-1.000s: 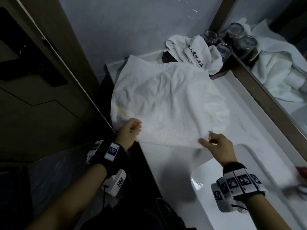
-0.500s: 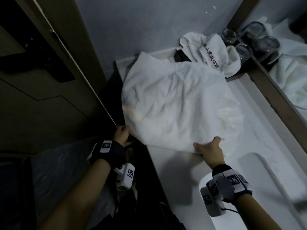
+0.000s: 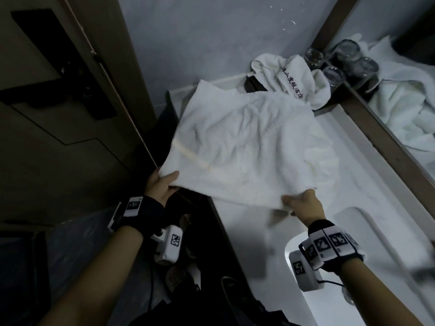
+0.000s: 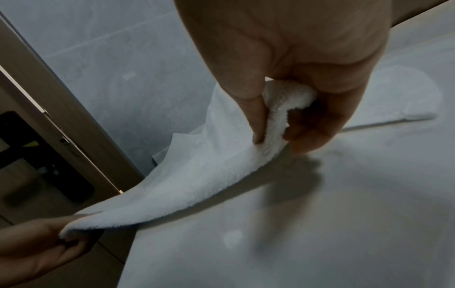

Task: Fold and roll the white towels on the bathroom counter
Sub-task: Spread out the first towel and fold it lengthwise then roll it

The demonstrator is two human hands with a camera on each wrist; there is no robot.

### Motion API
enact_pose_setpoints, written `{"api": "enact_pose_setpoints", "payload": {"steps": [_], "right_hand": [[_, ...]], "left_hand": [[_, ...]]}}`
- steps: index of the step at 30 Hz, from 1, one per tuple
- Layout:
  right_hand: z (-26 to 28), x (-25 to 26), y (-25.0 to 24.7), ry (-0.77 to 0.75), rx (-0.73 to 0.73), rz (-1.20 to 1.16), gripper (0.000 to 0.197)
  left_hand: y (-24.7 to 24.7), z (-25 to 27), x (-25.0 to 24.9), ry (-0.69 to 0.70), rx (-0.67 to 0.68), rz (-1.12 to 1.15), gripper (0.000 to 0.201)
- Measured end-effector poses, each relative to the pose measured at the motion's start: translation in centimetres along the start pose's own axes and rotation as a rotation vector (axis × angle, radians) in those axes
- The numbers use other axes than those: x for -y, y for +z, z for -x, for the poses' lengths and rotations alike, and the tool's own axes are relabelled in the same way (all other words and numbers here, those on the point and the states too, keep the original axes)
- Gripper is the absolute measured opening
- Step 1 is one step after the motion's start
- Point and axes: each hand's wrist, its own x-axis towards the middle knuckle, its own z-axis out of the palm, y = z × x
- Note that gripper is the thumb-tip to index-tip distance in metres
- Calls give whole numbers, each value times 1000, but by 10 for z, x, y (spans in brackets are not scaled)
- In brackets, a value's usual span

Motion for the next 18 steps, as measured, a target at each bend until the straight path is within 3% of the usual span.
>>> {"api": "enact_pose_setpoints", "payload": {"steps": [4, 6, 11, 14, 18], "right_hand": [[9, 2, -14, -62, -75, -127, 52], [12, 2, -19, -51, -89, -191, 51], [9, 4, -22, -136, -141, -45, 33], [15, 7, -25, -237, -6, -251, 38], [28, 11, -36, -464, 82, -272, 16]], "left_hand": [[-17, 4, -5, 104, -48, -342, 31], [-23, 4, -6, 101, -80, -407, 32], [-28, 15, -12, 87, -57, -350, 34], [-33, 23, -22, 113, -75, -326, 34], [-36, 31, -45, 202, -66, -272, 27]]}}
